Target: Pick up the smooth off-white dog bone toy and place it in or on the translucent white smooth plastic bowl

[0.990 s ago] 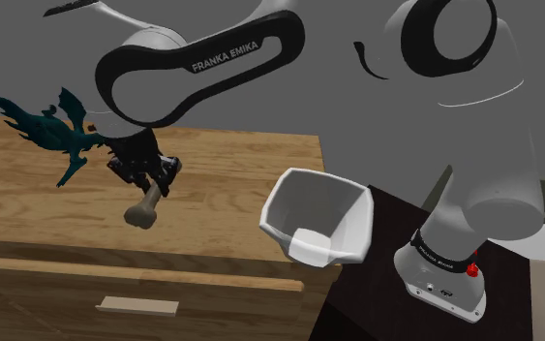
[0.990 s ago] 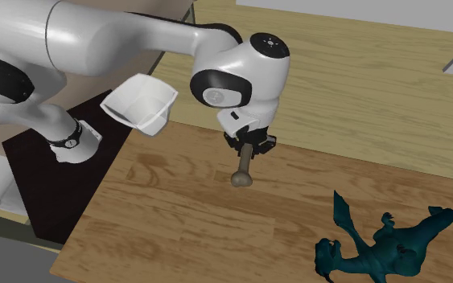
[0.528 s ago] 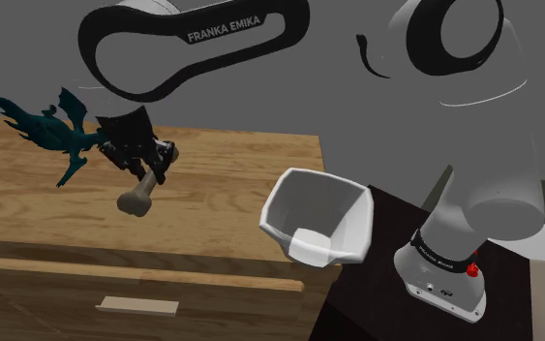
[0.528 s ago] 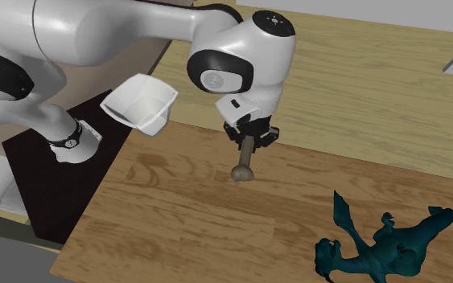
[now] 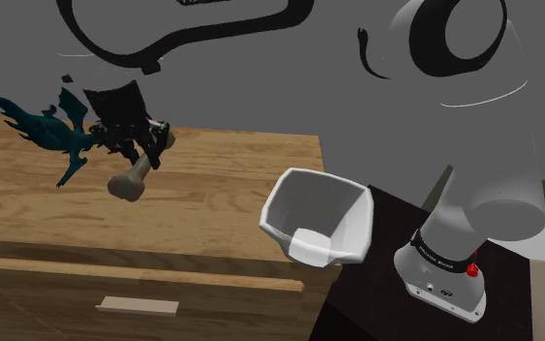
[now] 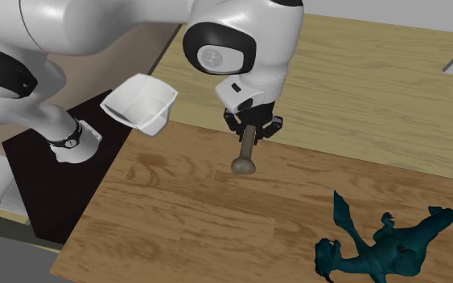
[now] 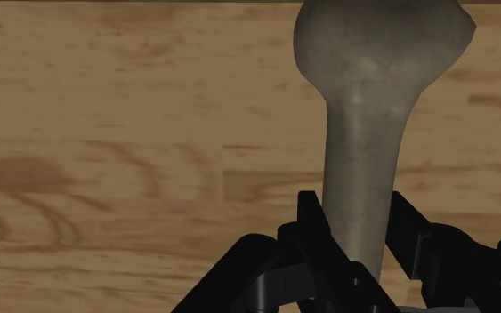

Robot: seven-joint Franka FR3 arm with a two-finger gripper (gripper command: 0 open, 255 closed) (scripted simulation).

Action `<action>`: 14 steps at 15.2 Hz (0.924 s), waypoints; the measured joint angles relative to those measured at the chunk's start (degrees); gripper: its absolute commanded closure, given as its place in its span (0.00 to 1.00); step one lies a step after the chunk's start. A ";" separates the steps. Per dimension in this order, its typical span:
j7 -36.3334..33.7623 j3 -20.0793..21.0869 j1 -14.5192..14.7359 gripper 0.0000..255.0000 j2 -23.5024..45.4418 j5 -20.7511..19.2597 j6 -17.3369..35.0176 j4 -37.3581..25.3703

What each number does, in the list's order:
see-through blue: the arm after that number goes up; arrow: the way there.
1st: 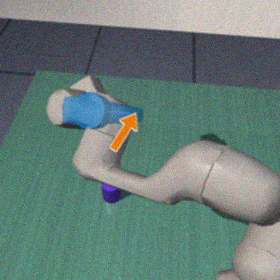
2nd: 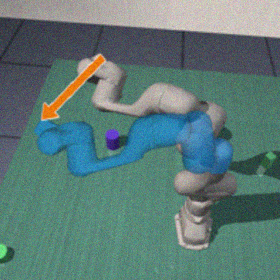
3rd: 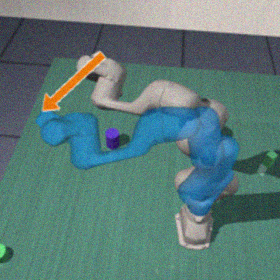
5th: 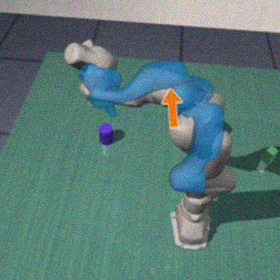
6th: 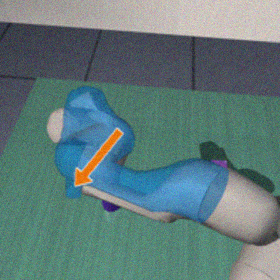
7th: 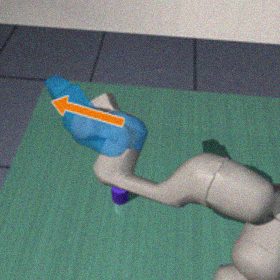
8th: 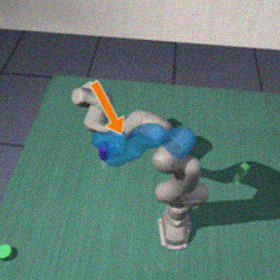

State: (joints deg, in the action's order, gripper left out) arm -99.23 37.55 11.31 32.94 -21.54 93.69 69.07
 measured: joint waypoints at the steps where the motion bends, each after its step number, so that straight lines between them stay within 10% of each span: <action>1: 0.08 0.00 0.26 1.00 0.09 -0.02 -0.81 -0.94; 14: 1.92 -1.07 6.15 1.00 4.38 -1.97 -13.82 -19.14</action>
State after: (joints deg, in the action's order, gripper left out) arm -97.31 36.48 17.45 37.31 -23.51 79.87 49.93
